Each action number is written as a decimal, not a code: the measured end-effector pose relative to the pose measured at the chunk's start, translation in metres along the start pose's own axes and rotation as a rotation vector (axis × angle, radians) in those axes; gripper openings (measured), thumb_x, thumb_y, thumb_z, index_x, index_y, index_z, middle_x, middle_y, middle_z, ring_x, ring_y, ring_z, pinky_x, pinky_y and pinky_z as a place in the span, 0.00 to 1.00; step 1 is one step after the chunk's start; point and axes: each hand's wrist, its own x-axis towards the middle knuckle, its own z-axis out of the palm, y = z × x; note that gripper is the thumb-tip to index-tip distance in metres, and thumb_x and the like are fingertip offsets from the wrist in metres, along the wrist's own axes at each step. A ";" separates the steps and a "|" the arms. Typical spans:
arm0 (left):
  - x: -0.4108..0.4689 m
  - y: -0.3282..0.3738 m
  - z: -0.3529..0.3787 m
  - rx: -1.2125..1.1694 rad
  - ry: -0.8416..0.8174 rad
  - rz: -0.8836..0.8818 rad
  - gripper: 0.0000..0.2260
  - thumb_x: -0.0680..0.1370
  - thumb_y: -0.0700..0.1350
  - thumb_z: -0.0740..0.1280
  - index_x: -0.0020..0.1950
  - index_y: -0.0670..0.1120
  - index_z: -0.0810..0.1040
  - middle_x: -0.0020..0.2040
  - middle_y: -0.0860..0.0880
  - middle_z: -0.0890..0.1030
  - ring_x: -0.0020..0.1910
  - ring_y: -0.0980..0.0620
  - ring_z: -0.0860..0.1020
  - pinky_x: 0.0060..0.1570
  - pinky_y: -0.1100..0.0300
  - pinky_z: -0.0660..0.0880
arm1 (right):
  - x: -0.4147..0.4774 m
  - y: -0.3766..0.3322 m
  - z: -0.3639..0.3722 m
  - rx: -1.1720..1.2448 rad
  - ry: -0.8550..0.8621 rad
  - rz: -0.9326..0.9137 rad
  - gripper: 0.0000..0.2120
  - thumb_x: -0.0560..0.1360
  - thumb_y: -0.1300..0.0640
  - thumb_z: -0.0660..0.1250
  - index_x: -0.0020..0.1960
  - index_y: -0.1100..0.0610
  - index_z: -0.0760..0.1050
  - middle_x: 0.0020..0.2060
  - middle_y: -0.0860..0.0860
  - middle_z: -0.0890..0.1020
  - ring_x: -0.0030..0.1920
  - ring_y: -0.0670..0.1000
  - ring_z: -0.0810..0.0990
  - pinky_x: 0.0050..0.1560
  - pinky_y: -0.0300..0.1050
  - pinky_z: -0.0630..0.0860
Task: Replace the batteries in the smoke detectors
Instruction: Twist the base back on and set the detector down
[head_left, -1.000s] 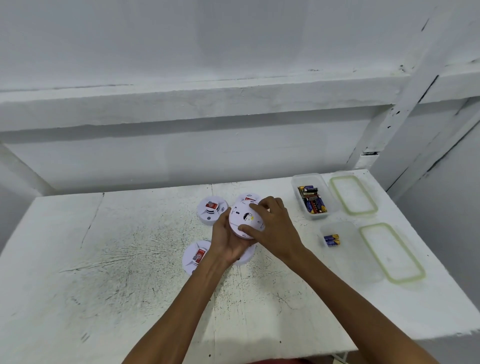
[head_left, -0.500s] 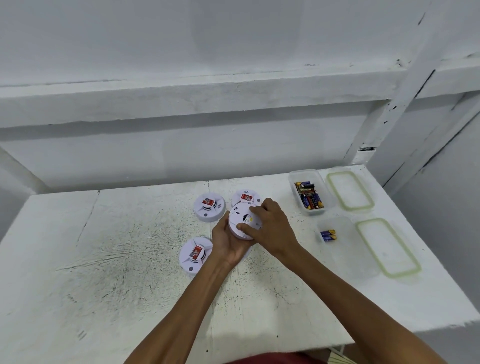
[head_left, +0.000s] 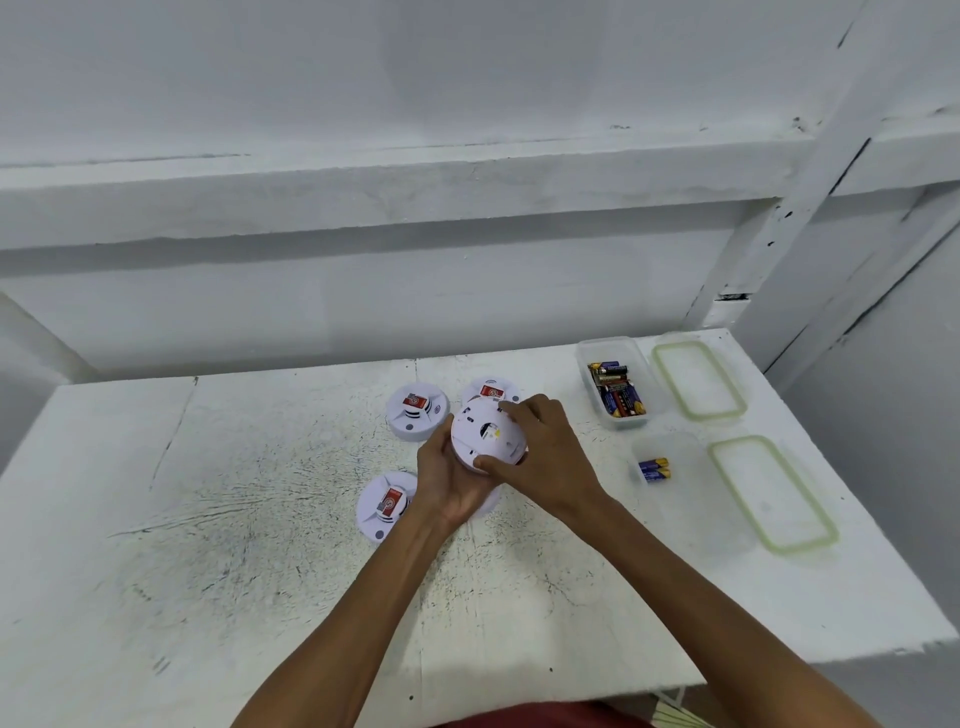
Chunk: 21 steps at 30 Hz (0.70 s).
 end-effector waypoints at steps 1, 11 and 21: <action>0.000 0.000 0.003 0.000 -0.003 0.006 0.21 0.84 0.51 0.57 0.70 0.39 0.76 0.65 0.36 0.80 0.59 0.37 0.81 0.58 0.41 0.79 | 0.000 -0.001 0.000 0.003 0.027 -0.006 0.34 0.67 0.43 0.77 0.67 0.57 0.73 0.58 0.52 0.73 0.59 0.52 0.69 0.54 0.43 0.73; -0.007 0.005 0.006 0.054 0.018 0.001 0.22 0.84 0.52 0.57 0.61 0.39 0.83 0.63 0.36 0.81 0.62 0.37 0.78 0.63 0.41 0.76 | 0.001 0.005 -0.002 0.060 0.000 -0.019 0.34 0.67 0.40 0.76 0.67 0.52 0.73 0.60 0.48 0.72 0.59 0.47 0.69 0.55 0.40 0.73; -0.002 0.025 -0.005 0.087 0.014 0.001 0.26 0.83 0.53 0.57 0.78 0.40 0.68 0.73 0.34 0.73 0.74 0.34 0.69 0.68 0.37 0.71 | 0.010 0.003 -0.013 0.015 -0.114 -0.094 0.44 0.67 0.38 0.75 0.77 0.48 0.60 0.72 0.45 0.63 0.69 0.46 0.64 0.61 0.42 0.70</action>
